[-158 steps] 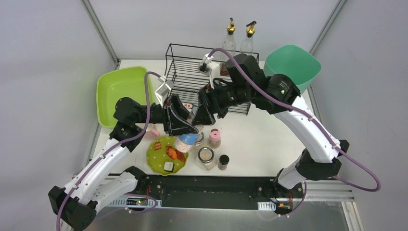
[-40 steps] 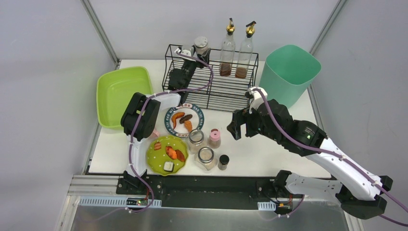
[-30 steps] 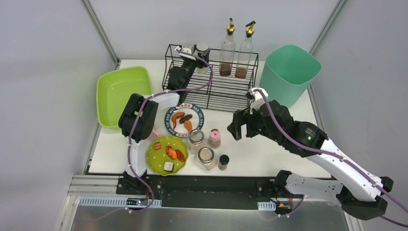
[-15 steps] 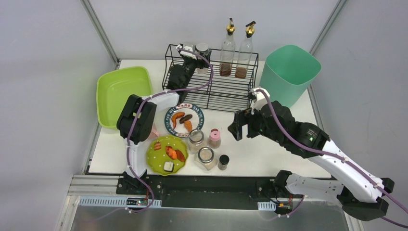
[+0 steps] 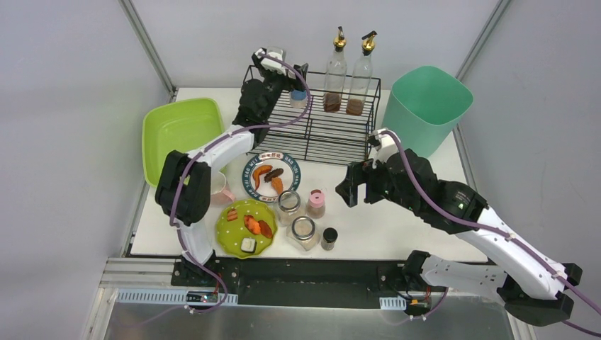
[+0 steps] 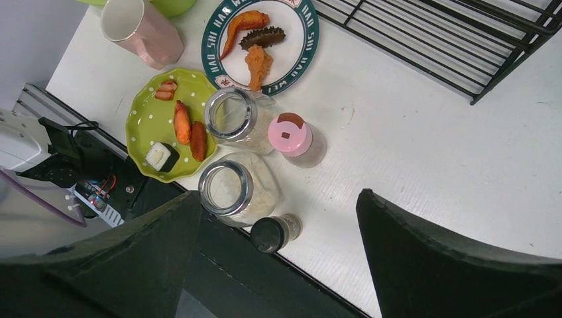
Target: Clear the kitchen counter
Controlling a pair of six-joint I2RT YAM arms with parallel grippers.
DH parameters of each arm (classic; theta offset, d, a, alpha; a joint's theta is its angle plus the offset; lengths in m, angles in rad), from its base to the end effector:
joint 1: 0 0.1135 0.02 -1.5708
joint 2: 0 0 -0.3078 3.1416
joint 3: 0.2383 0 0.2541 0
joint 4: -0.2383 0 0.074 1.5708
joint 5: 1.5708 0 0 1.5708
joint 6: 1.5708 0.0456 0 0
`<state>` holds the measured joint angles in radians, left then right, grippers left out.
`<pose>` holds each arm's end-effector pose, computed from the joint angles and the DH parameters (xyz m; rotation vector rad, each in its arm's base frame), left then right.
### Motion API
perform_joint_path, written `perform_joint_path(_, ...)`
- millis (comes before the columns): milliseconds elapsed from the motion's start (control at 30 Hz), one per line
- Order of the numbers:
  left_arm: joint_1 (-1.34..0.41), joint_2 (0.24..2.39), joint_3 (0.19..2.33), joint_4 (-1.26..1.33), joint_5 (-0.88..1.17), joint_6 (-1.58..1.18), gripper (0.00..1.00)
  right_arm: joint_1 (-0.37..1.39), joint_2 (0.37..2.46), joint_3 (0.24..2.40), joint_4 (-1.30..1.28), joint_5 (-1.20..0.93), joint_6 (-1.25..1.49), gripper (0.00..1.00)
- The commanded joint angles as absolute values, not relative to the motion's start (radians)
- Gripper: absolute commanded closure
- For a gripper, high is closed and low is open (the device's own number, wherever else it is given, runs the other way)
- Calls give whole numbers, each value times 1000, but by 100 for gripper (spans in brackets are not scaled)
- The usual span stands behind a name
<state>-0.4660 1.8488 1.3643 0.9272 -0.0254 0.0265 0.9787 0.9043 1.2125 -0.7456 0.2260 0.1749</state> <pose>0.4105 -0.2052 0.3988 0.2547 1.1070 -0.3773 0.0945 0.1222 0.4373 -0.6586 1.9239 0.5109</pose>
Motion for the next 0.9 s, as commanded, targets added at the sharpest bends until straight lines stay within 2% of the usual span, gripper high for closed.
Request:
perform_joint_path(0, -478, 1709, 1463, 757, -52, 78, 6, 982, 881, 1229, -754, 199, 210, 9)
perform_joint_path(300, -478, 1518, 1549, 193, -203, 39, 1, 981, 890, 1167, -734, 212, 258, 8)
perform_joint_path(567, -478, 1261, 1399, -124, -185, -45, 1, 973, 907, 1062, -589, 148, 309, 1)
perform_joint_path(800, -477, 1046, 1272, -481, -155, -136, 1, 964, 1015, 1061, -541, -151, 386, 1)
perform_joint_path(867, -477, 986, 1243, -577, -173, -168, 1, 997, 1026, 1045, -508, -155, 401, 1)
